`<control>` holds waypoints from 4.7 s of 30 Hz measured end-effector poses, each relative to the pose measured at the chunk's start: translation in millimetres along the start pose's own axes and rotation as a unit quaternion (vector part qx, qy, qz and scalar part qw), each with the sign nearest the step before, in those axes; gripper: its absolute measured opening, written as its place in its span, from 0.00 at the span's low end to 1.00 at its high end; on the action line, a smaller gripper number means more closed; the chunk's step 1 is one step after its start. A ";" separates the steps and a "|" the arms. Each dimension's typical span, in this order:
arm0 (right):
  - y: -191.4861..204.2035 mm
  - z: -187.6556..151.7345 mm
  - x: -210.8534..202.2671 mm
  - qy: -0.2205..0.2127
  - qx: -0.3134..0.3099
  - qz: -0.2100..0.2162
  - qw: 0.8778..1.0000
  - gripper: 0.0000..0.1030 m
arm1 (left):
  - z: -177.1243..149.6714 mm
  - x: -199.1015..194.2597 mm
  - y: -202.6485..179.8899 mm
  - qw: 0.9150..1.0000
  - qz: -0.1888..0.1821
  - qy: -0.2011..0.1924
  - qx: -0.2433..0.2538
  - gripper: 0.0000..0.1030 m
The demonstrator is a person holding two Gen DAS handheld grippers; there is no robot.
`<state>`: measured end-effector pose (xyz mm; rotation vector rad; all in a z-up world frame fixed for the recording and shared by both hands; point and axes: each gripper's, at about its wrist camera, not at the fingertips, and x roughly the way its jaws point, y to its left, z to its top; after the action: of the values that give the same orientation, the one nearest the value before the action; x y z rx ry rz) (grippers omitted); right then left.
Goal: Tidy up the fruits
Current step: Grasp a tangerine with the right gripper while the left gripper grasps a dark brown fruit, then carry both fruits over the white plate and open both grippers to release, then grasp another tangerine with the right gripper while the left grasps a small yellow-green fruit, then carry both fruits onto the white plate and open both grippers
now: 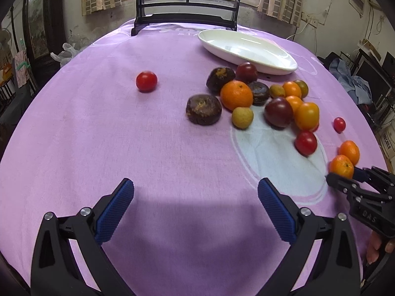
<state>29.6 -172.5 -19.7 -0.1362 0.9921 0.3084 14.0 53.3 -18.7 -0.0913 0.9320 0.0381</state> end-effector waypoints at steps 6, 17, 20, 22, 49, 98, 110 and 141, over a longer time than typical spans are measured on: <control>-11.3 -6.4 -7.7 -0.009 0.017 0.037 0.999 0.42 | 31.1 20.7 -9.1 0.998 0.026 -0.011 0.063 0.83; -11.7 0.5 -15.9 -0.018 0.015 0.064 0.998 0.42 | 60.4 60.4 -12.3 0.996 -0.023 0.000 0.092 0.40; -10.1 6.9 -18.5 -0.023 0.014 0.072 0.997 0.42 | 58.0 58.8 -15.6 0.995 -0.023 0.003 0.100 0.40; -9.5 13.6 -22.1 -0.032 0.008 0.067 0.997 0.42 | 57.0 53.2 -17.0 0.994 -0.041 0.012 0.100 0.40; -18.7 195.3 85.5 -0.066 -0.021 -0.012 0.998 0.43 | 212.9 139.1 -71.3 0.997 -0.072 0.036 0.011 0.40; -80.2 10.6 13.0 -0.035 0.084 0.073 0.993 0.44 | 40.7 46.1 -42.4 1.000 -0.015 0.019 0.016 0.63; -75.2 9.5 5.7 -0.048 0.068 0.082 0.993 0.44 | 44.0 48.8 -63.0 0.998 -0.020 0.007 0.066 0.27; -26.8 173.3 63.5 -0.122 0.021 0.031 0.992 0.44 | 209.7 106.0 -67.3 0.998 -0.049 -0.038 -0.005 0.27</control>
<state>209.2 -141.9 20.4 -0.0281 0.7607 0.3527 249.7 5.5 24.7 -0.1439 0.8497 -0.0433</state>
